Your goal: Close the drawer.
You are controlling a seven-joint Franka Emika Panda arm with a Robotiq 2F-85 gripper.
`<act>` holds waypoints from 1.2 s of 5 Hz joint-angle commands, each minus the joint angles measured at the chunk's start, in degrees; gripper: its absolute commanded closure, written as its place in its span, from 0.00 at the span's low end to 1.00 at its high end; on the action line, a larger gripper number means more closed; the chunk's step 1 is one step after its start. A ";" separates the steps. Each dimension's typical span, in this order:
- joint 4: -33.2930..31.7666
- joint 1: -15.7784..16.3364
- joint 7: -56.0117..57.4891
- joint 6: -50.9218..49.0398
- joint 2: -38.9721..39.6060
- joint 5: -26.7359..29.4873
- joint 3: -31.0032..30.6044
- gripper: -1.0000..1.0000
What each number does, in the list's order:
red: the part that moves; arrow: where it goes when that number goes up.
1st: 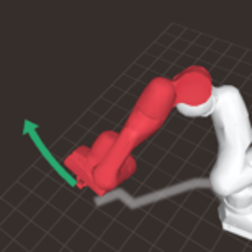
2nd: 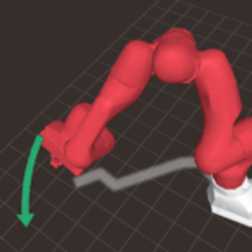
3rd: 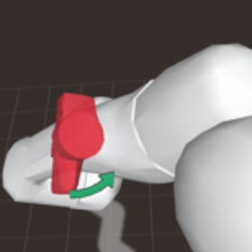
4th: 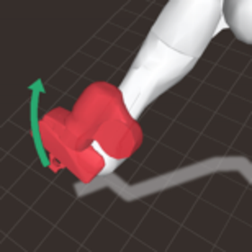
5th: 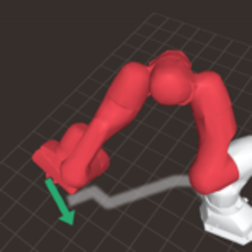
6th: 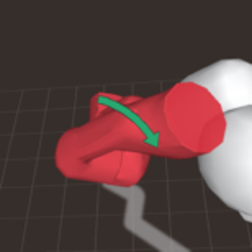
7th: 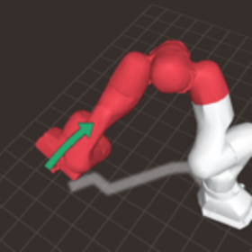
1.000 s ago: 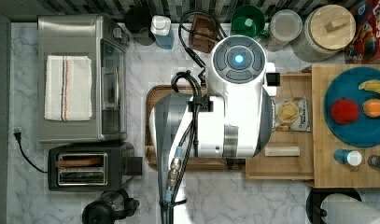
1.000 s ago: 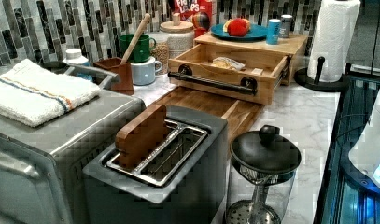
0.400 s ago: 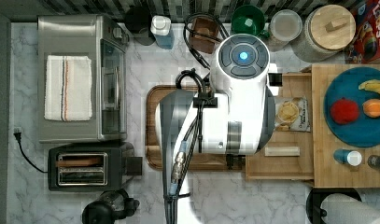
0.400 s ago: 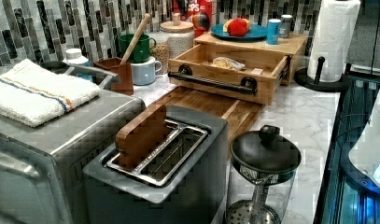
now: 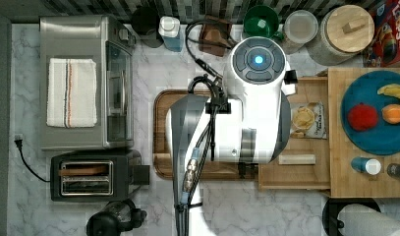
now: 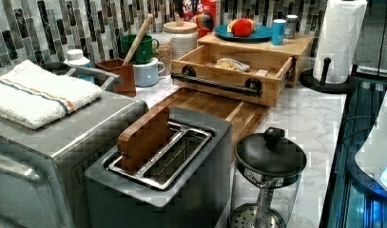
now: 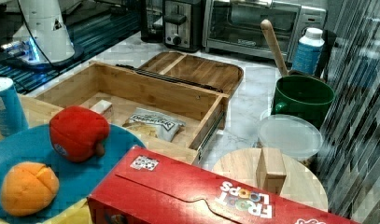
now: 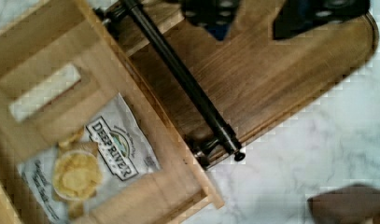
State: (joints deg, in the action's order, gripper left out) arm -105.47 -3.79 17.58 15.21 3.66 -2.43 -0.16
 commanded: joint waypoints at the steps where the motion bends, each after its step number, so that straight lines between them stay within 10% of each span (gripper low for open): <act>1: -9.23 3.76 15.14 8.42 -5.02 -0.37 -3.92 0.00; 2: -8.25 4.20 13.65 6.49 -3.29 -1.37 -4.92 1.00; 6: -15.66 1.32 18.25 18.70 4.05 -8.21 -6.45 1.00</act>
State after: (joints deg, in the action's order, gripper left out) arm -119.96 -2.86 33.21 34.91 5.13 -9.32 -5.49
